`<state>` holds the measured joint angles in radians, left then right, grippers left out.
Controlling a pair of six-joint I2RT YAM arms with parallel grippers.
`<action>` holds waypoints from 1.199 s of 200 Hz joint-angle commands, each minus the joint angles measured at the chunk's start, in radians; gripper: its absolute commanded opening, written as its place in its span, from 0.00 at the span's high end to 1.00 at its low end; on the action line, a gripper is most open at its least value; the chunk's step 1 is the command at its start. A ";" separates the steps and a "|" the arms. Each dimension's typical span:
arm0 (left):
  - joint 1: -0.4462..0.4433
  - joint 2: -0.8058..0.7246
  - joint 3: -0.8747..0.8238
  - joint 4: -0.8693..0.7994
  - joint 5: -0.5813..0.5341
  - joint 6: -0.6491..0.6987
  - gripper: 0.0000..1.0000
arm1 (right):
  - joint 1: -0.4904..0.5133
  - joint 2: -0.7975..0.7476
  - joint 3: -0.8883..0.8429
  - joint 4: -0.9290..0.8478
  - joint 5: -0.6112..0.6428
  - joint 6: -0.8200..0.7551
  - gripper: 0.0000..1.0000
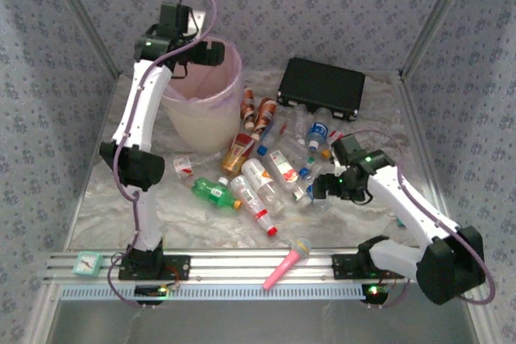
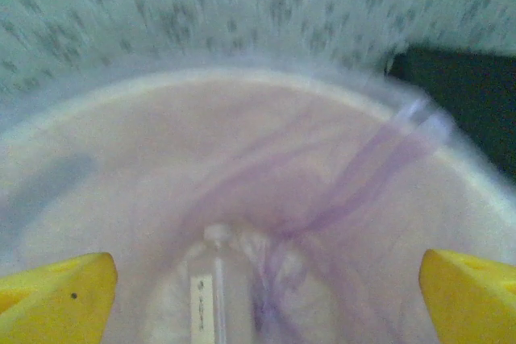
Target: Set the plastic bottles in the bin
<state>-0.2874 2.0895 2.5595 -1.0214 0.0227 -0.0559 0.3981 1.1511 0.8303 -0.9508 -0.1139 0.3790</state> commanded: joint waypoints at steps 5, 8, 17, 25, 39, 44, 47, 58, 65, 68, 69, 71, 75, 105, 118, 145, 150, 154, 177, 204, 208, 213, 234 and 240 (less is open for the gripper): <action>0.008 -0.078 0.116 -0.098 -0.044 0.029 0.02 | 0.034 0.054 -0.017 0.063 0.036 0.032 0.14; 0.008 -0.091 0.112 -0.100 -0.047 0.026 0.02 | 0.034 0.059 -0.020 0.069 0.036 0.032 0.14; 0.008 -0.137 0.089 -0.099 -0.051 0.012 0.02 | 0.036 0.080 -0.023 0.088 0.031 0.035 0.14; 0.008 -0.187 0.043 -0.094 -0.047 -0.004 0.02 | 0.037 0.097 -0.026 0.099 0.033 0.035 0.15; 0.008 -0.294 -0.091 -0.061 -0.007 -0.040 0.02 | 0.035 0.129 -0.029 0.113 0.030 0.032 0.15; 0.008 -0.339 -0.158 -0.037 0.013 -0.053 0.02 | 0.036 0.137 -0.033 0.119 0.026 0.031 0.15; 0.007 -0.366 -0.200 -0.020 0.026 -0.062 0.02 | 0.035 0.144 -0.035 0.122 0.022 0.031 0.15; 0.007 -0.472 -0.353 0.055 0.070 -0.101 0.02 | 0.029 0.167 -0.045 0.140 0.009 0.029 0.14; 0.008 -0.533 -0.448 0.093 0.099 -0.125 0.02 | 0.025 0.176 -0.056 0.154 0.000 0.028 0.14; 0.008 -0.557 -0.482 0.108 0.111 -0.136 0.02 | 0.023 0.182 -0.058 0.159 -0.005 0.028 0.14; 0.009 -0.566 -0.493 0.111 0.116 -0.140 0.02 | 0.023 0.184 -0.059 0.162 -0.005 0.028 0.14; 0.009 -0.582 -0.516 0.118 0.120 -0.146 0.02 | 0.022 0.186 -0.062 0.164 -0.007 0.028 0.14; 0.009 -0.612 -0.557 0.133 0.137 -0.159 0.02 | 0.021 0.191 -0.064 0.170 -0.012 0.027 0.15; 0.016 -0.785 -0.776 0.170 0.184 -0.220 0.03 | 0.008 0.235 -0.094 0.194 -0.020 0.010 0.19; 0.019 -0.832 -0.829 0.171 0.183 -0.239 0.03 | 0.001 0.239 -0.106 0.198 -0.018 0.005 0.23; 0.022 -0.880 -0.915 0.193 0.219 -0.291 0.04 | -0.001 0.199 -0.096 0.174 -0.012 0.009 0.33; 0.021 -0.884 -0.927 0.201 0.230 -0.301 0.04 | -0.001 0.183 -0.091 0.163 -0.011 0.011 0.36; 0.021 -0.884 -0.937 0.207 0.239 -0.311 0.04 | -0.001 0.173 -0.086 0.155 -0.008 0.011 0.38; 0.015 -0.899 -1.017 0.304 0.314 -0.407 0.04 | -0.003 0.108 -0.047 0.086 0.005 0.008 0.40; -0.031 -0.936 -1.110 0.420 0.356 -0.508 0.04 | -0.005 0.006 0.011 0.011 -0.018 -0.006 0.40; -0.039 -0.942 -1.121 0.432 0.358 -0.521 0.04 | -0.005 -0.009 0.020 0.005 -0.026 -0.010 0.40; -0.051 -0.952 -1.139 0.455 0.365 -0.537 0.04 | -0.005 -0.025 0.037 0.004 -0.038 -0.016 0.40; -0.110 -0.968 -1.202 0.550 0.425 -0.602 0.00 | -0.004 -0.079 0.103 0.079 -0.130 -0.023 0.42; -0.131 -0.964 -1.212 0.573 0.443 -0.614 0.00 | -0.004 -0.085 0.119 0.114 -0.162 -0.019 0.42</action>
<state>-0.3565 1.1633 1.3827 -0.6228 0.3626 -0.5606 0.3969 1.1114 0.8688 -0.8852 -0.1631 0.3740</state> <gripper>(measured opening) 0.994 0.617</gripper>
